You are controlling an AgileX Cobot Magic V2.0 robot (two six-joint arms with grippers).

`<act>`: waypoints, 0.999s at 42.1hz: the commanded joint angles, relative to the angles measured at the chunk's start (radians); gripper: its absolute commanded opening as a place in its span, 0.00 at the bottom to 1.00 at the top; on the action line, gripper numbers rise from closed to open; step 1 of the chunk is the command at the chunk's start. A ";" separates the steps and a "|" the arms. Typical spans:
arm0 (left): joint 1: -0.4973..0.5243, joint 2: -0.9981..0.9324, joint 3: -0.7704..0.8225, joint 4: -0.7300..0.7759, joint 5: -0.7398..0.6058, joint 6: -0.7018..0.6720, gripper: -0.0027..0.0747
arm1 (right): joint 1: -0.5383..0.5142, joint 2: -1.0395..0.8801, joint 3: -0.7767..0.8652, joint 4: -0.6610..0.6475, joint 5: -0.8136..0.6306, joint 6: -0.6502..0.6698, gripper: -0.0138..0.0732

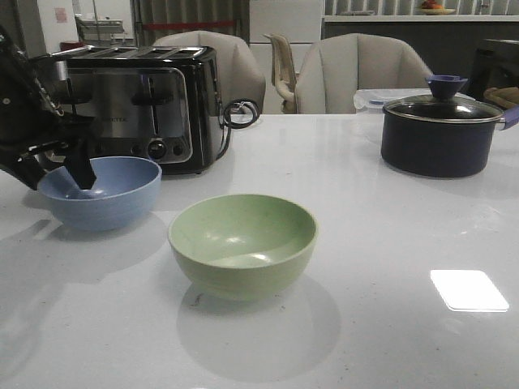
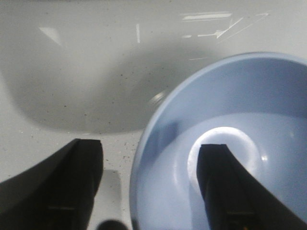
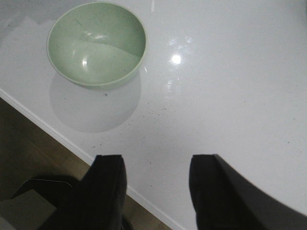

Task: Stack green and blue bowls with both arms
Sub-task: 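Lower the left gripper onto the rim of the light blue bowl, then lift the blue bowl with the left gripper and lower it into the green bowl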

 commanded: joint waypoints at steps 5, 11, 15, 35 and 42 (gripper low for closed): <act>-0.004 -0.052 -0.035 0.036 -0.004 0.000 0.35 | -0.004 -0.003 -0.027 -0.008 -0.060 -0.009 0.66; -0.004 -0.054 -0.035 0.051 0.023 0.000 0.19 | -0.004 -0.003 -0.027 -0.008 -0.058 -0.009 0.66; -0.001 -0.061 -0.041 0.063 0.060 0.000 0.16 | -0.004 -0.003 -0.027 -0.008 -0.058 -0.009 0.66; -0.104 -0.315 -0.069 0.055 0.199 0.032 0.16 | -0.004 -0.003 -0.027 -0.008 -0.058 -0.009 0.66; -0.245 -0.351 -0.069 0.032 0.258 0.047 0.16 | -0.004 -0.003 -0.027 -0.008 -0.058 -0.009 0.66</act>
